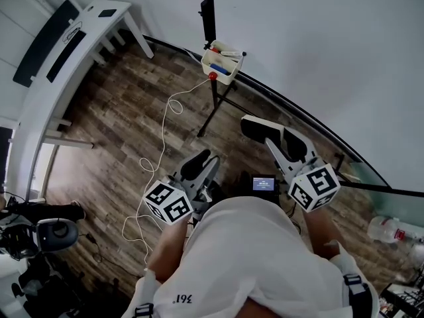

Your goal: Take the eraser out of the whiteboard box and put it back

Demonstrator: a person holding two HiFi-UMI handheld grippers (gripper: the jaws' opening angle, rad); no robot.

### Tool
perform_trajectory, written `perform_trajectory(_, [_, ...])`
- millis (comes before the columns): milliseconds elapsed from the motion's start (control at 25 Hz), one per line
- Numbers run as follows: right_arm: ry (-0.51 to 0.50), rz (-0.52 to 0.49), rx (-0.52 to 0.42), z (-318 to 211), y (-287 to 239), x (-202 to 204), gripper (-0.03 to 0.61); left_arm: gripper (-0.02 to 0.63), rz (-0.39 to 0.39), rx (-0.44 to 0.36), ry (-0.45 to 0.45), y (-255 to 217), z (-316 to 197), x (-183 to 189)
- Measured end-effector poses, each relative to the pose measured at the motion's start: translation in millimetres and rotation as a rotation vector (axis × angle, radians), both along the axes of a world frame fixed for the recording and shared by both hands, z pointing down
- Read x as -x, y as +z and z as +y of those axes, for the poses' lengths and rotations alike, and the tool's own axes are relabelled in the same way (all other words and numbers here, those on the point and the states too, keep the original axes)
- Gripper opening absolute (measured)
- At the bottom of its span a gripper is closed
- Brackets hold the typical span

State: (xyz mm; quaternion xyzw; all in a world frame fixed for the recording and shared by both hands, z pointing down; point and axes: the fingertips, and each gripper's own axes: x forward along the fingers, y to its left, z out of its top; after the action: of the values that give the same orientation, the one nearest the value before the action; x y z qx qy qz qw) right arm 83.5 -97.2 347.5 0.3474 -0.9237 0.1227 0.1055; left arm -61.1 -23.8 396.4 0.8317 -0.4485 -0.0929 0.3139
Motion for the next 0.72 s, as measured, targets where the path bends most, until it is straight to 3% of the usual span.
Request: perform_trajectory(720, [0.011,0.014,-0.023,-22.6,-1.6,7.1,0.186,0.149,-0.008,-0.006,-0.016,0.7,-13.7,13.6])
